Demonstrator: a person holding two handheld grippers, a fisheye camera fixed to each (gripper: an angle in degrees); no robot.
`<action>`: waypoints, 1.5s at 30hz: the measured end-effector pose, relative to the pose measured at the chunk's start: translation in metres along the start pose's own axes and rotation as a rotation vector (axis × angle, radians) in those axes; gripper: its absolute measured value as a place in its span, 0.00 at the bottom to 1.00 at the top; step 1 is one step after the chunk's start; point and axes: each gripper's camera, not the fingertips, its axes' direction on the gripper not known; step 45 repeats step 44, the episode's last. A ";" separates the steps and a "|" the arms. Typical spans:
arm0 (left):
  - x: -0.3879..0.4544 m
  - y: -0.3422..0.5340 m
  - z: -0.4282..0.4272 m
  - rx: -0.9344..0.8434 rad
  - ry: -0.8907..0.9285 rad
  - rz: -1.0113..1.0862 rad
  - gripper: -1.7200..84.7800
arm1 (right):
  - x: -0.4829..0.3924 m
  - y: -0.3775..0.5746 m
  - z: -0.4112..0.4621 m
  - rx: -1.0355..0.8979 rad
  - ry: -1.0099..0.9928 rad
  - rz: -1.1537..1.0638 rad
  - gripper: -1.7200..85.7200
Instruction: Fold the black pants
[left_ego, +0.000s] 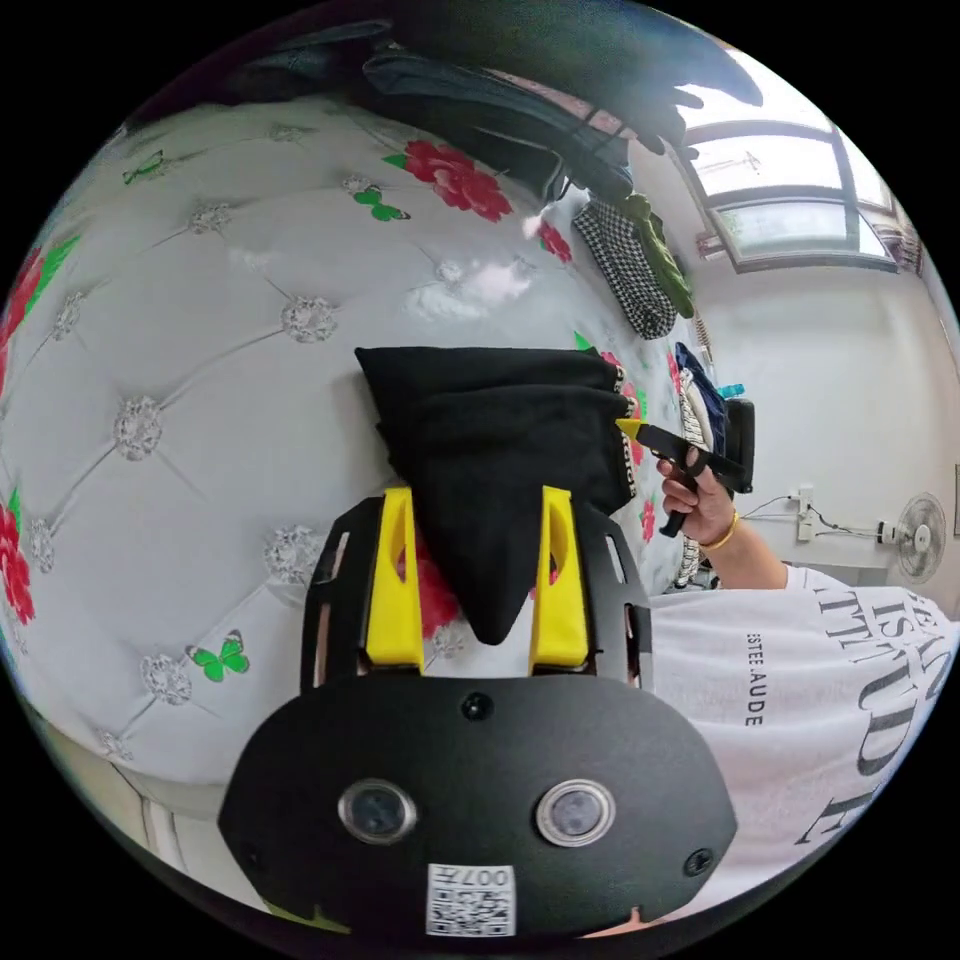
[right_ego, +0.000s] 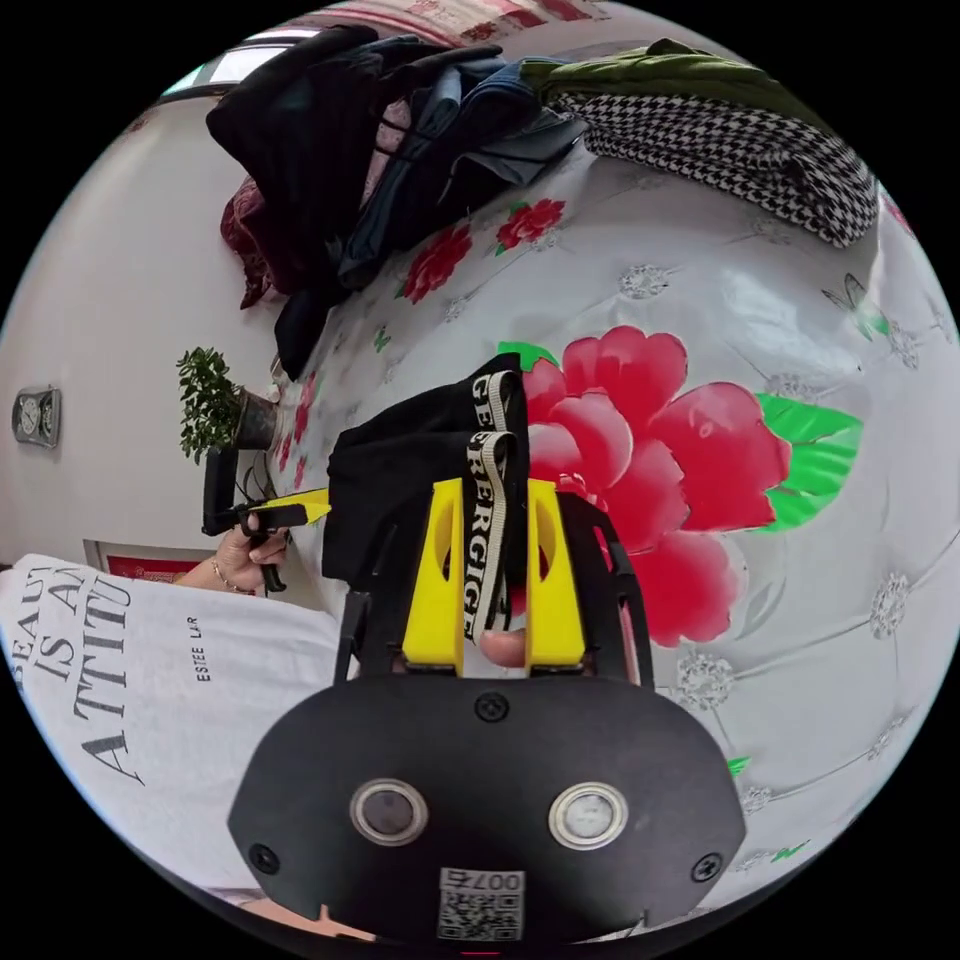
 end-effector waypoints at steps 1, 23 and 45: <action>0.008 -0.007 0.001 0.007 -0.066 -0.002 0.10 | -0.002 -0.008 0.002 -0.025 -0.016 -0.030 0.10; 0.292 -0.224 0.022 0.084 -0.326 0.493 0.10 | -0.020 -0.194 -0.322 0.536 0.369 0.012 0.12; 0.358 0.050 0.132 -0.489 -0.701 0.885 0.01 | -0.057 0.126 -0.123 -0.112 0.623 0.043 0.11</action>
